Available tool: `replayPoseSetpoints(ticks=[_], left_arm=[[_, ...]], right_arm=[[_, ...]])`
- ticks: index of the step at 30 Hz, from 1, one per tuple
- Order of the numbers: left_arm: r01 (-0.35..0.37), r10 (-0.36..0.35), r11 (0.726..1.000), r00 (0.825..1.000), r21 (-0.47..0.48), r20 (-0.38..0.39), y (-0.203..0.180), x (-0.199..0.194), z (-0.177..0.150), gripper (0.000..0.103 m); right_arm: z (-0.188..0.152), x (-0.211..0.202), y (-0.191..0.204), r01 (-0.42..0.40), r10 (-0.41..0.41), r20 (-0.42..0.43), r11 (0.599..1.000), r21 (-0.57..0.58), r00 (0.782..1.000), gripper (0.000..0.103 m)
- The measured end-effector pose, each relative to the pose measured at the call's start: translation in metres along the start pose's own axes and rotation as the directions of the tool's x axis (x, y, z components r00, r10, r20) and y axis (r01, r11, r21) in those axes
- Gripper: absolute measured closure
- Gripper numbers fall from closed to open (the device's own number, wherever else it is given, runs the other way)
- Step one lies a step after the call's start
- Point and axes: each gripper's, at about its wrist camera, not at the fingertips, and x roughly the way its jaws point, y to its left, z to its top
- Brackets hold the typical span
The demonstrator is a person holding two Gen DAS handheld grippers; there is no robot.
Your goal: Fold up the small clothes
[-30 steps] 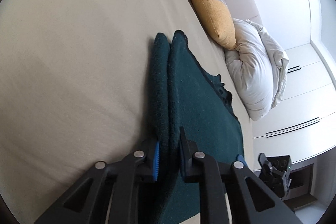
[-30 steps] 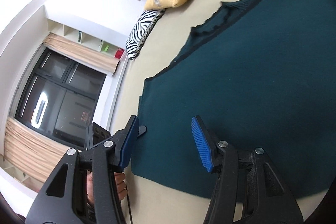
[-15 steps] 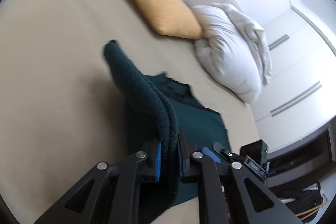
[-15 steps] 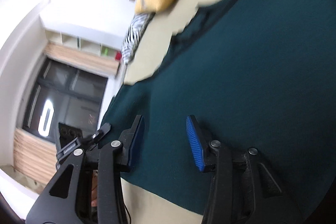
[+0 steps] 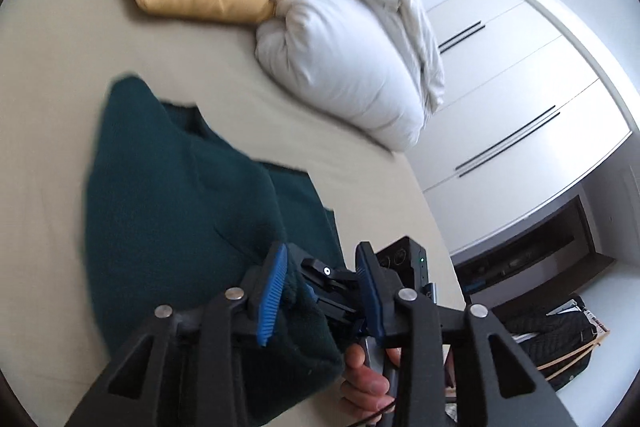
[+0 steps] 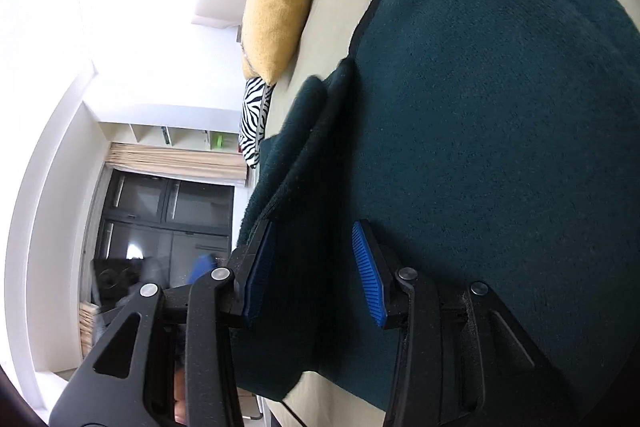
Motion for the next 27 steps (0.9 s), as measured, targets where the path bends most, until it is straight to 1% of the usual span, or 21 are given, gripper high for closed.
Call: replayPoseSetpoints(ticks=[2, 4, 5, 6, 8, 10, 11, 12, 14, 15, 16, 17, 19, 20, 21, 22, 23, 24, 25, 26, 27], left_arm=[[-0.029, 0.029, 0.999, 0.999, -0.017, 0.045, 0.014, -0.024, 0.003, 0.065], [-0.049, 0.052, 0.998, 0.995, -0.041, 0.084, 0.033, -0.045, 0.002, 0.064], [-0.056, 0.060, 0.997, 0.995, -0.056, 0.083, 0.040, -0.047, 0.000, 0.064], [-0.059, 0.064, 0.996, 0.995, -0.071, 0.072, 0.049, -0.047, -0.002, 0.064], [-0.068, 0.072, 0.994, 0.997, -0.091, 0.041, 0.062, -0.043, -0.010, 0.064], [-0.062, 0.064, 0.994, 0.998, -0.090, 0.014, 0.066, -0.033, -0.019, 0.064], [-0.064, 0.064, 0.995, 0.998, -0.079, 0.001, 0.066, -0.030, -0.023, 0.064], [-0.069, 0.068, 0.996, 0.998, -0.061, -0.007, 0.063, -0.024, -0.025, 0.064], [-0.074, 0.074, 0.997, 0.997, -0.017, -0.013, 0.058, -0.020, -0.033, 0.064], [-0.072, 0.071, 0.997, 0.997, -0.011, -0.014, 0.058, -0.020, -0.035, 0.064], [-0.072, 0.072, 0.997, 0.997, -0.006, -0.008, 0.058, -0.020, -0.036, 0.064], [-0.074, 0.074, 0.997, 0.997, 0.000, -0.002, 0.059, -0.023, -0.039, 0.064], [-0.080, 0.080, 0.997, 0.997, 0.009, 0.008, 0.059, -0.027, -0.039, 0.064], [-0.082, 0.082, 0.997, 0.997, 0.010, 0.005, 0.060, -0.027, -0.039, 0.064], [-0.084, 0.084, 0.996, 0.996, 0.011, 0.003, 0.061, -0.027, -0.040, 0.064], [-0.089, 0.089, 0.996, 0.996, 0.012, 0.002, 0.062, -0.027, -0.040, 0.064], [-0.094, 0.094, 0.995, 0.996, 0.013, 0.005, 0.062, -0.028, -0.040, 0.064], [-0.099, 0.099, 0.995, 0.995, 0.017, 0.007, 0.060, -0.029, -0.041, 0.063], [-0.102, 0.102, 0.995, 0.995, 0.022, 0.008, 0.059, -0.029, -0.041, 0.063], [-0.106, 0.106, 0.994, 0.994, 0.026, 0.008, 0.058, -0.028, -0.041, 0.062], [-0.111, 0.110, 0.993, 0.994, 0.029, 0.009, 0.056, -0.028, -0.041, 0.060]], right_arm=[[0.001, 0.001, 0.006, 0.041, -0.041, -0.007, 0.999, -0.011, 0.999, 0.064], [0.002, 0.011, 0.009, 0.101, -0.101, -0.022, 0.995, -0.010, 0.995, 0.064], [0.001, 0.010, 0.014, 0.121, -0.121, -0.030, 0.993, 0.000, 0.992, 0.062], [0.001, 0.010, 0.017, 0.121, -0.120, -0.036, 0.993, 0.012, 0.992, 0.062], [0.004, 0.008, 0.018, 0.091, -0.091, -0.016, 0.995, 0.035, 0.996, 0.062], [0.005, 0.003, 0.012, 0.055, -0.055, -0.004, 0.995, 0.082, 0.998, 0.062], [0.005, -0.001, 0.009, 0.007, -0.008, 0.008, 0.993, 0.117, 1.000, 0.061], [0.004, -0.006, 0.007, -0.020, 0.018, 0.015, 0.990, 0.136, 1.000, 0.053], [0.000, -0.017, 0.004, -0.052, 0.045, 0.047, 0.985, 0.166, 0.998, 0.049], [0.000, -0.018, 0.004, -0.033, 0.025, 0.050, 0.986, 0.161, 0.998, 0.049], [-0.002, -0.016, 0.005, 0.011, -0.015, 0.028, 0.989, 0.146, 0.999, 0.049], [-0.004, -0.010, 0.011, 0.079, -0.077, -0.020, 0.991, 0.111, 0.997, 0.049], [-0.005, 0.001, 0.027, 0.166, -0.163, -0.064, 0.985, 0.042, 0.985, 0.049], [-0.005, 0.009, 0.037, 0.212, -0.211, -0.090, 0.977, -0.004, 0.973, 0.049], [-0.006, 0.014, 0.043, 0.236, -0.238, -0.103, 0.971, -0.029, 0.966, 0.047], [-0.006, 0.020, 0.049, 0.262, -0.268, -0.112, 0.963, -0.060, 0.957, 0.049], [-0.004, 0.029, 0.054, 0.279, -0.288, -0.117, 0.957, -0.083, 0.951, 0.056], [-0.005, 0.032, 0.058, 0.297, -0.310, -0.125, 0.949, -0.109, 0.943, 0.073], [-0.006, 0.037, 0.062, 0.332, -0.352, -0.134, 0.931, -0.148, 0.926, 0.080], [-0.007, 0.037, 0.065, 0.354, -0.377, -0.128, 0.919, -0.171, 0.917, 0.083], [-0.012, 0.029, 0.065, 0.363, -0.389, -0.115, 0.911, -0.197, 0.914, 0.086]])
